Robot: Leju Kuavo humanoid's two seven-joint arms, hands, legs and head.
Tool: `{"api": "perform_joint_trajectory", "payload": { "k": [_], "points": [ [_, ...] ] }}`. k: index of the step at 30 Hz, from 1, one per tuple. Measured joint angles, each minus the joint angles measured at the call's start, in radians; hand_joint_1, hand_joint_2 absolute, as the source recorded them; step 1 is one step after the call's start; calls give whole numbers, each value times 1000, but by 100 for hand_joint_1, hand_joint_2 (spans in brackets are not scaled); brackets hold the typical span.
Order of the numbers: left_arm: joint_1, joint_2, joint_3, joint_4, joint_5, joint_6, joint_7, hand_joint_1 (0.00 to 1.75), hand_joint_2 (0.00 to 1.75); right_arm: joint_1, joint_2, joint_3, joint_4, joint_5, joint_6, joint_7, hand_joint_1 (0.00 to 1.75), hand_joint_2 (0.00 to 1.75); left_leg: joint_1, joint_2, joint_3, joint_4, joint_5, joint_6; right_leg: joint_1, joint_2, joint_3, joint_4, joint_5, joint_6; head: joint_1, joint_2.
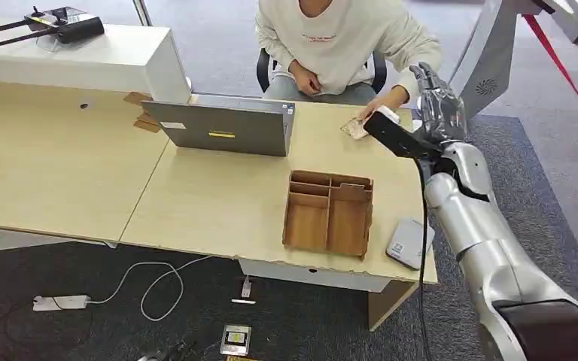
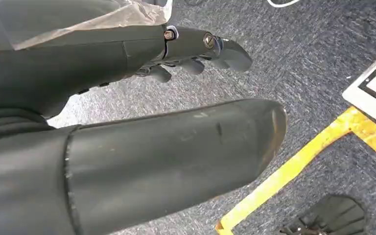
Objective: Pass the card to the sensor for recognition and then transmit it.
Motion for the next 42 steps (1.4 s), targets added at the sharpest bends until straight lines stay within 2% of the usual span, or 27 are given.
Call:
{"api": "perform_joint_trajectory", "payload": {
  "k": [4,10,12,15,19,23,26,27,34,42],
  "points": [
    [2,1,0,0,9,8,0,0,0,-4,-16,-3,-8,-20,-39,-4,0,175,0,0,0,0,0,0,0,0,0,0,0,0,0,0],
    [9,5,0,0,30,22,-2,0,0,-2,-50,-11,-54,-64,-40,-12,0,175,0,0,0,0,0,0,0,0,0,0,0,0,0,0],
    [13,6,0,0,46,29,-2,0,0,7,-63,-18,-84,-82,-21,13,0,175,0,0,0,0,0,0,0,0,0,0,0,0,0,0],
    [22,11,2,0,63,36,-5,0,0,30,-85,-26,-148,-109,45,67,0,175,0,0,0,0,0,0,0,0,0,0,0,0,0,0],
    [36,21,5,0,85,42,-7,0,0,92,-117,-34,-284,-130,191,163,0,175,0,0,0,0,0,0,0,0,0,0,0,0,0,0],
    [41,27,10,0,100,52,-7,0,0,156,-146,-34,-436,-141,394,254,0,175,0,0,0,0,0,0,0,0,0,0,0,0,0,0],
    [44,29,10,0,104,56,-7,0,0,204,-160,-33,-563,-143,549,302,0,175,0,0,0,0,0,0,0,0,0,0,0,0,0,0],
    [45,29,11,0,105,56,-7,0,0,215,-164,-32,-601,-145,580,312,0,175,0,0,0,0,0,0,0,0,0,0,0,0,-1,0],
    [47,30,11,0,103,58,-7,0,0,248,-182,-23,-778,-145,645,332,0,175,0,0,0,0,0,0,0,0,0,0,0,0,0,0],
    [45,29,11,0,85,58,-4,0,0,256,-187,-15,-859,-135,663,342,0,175,0,0,0,0,0,0,0,0,0,0,0,0,0,0]
  ]
}}
